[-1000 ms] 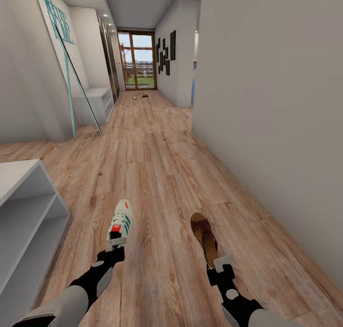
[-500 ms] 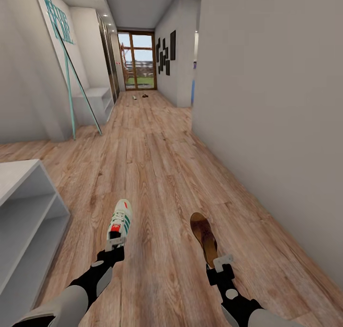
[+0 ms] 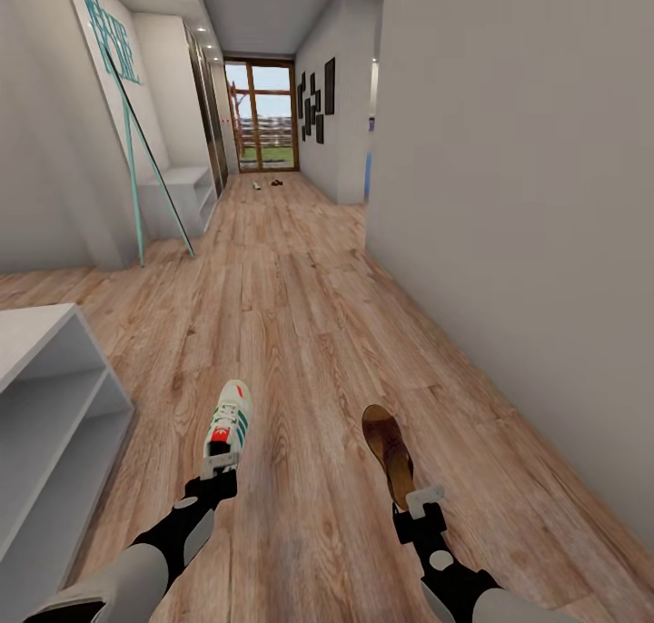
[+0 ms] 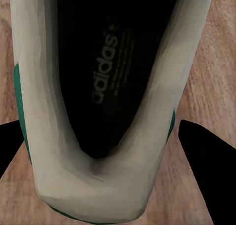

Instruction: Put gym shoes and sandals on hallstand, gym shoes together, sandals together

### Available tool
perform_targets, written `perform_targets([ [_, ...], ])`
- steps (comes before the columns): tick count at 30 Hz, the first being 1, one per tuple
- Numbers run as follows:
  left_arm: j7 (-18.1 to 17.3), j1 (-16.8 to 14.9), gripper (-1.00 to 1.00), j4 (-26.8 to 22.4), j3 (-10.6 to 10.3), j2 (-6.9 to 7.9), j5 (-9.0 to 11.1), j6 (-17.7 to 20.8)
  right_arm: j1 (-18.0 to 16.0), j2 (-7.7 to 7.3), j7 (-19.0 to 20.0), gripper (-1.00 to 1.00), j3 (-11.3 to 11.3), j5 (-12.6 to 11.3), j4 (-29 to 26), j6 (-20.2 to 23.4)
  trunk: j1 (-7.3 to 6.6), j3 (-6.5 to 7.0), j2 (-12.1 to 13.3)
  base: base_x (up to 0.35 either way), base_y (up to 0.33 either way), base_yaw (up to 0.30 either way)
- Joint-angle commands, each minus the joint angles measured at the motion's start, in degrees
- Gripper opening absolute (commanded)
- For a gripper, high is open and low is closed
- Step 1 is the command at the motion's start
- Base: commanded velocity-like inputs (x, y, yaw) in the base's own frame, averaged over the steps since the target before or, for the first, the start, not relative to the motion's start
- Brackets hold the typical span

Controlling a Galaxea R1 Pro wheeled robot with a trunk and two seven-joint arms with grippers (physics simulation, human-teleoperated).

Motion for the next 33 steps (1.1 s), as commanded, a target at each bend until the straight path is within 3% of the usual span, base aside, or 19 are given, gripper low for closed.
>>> perform_targets([
  [1, 0.0, 0.0, -1.0, 0.0, 0.2, -0.03, 0.1, -0.2, 0.0, 0.0, -0.5, -1.0, 0.2, 0.5, 0.1, 0.0, -0.01, -0.05, 0.0, 0.0, 0.0, 0.0],
  [23, 0.0, 0.0, -1.0, 0.1, 0.3, -0.02, 0.1, -0.3, 0.0, -0.03, -0.7, -1.0, 0.1, 0.2, 0.1, 0.0, -0.01, -0.05, 0.0, 0.073, -0.069, 0.005],
  [33, 0.0, 0.0, -1.0, 0.1, 0.3, -0.09, 0.1, -0.3, 0.0, -0.03, -0.7, -1.0, 0.1, 0.2, 0.1, 0.0, -0.01, -0.05, 0.0, 0.01, -0.009, 0.239],
])
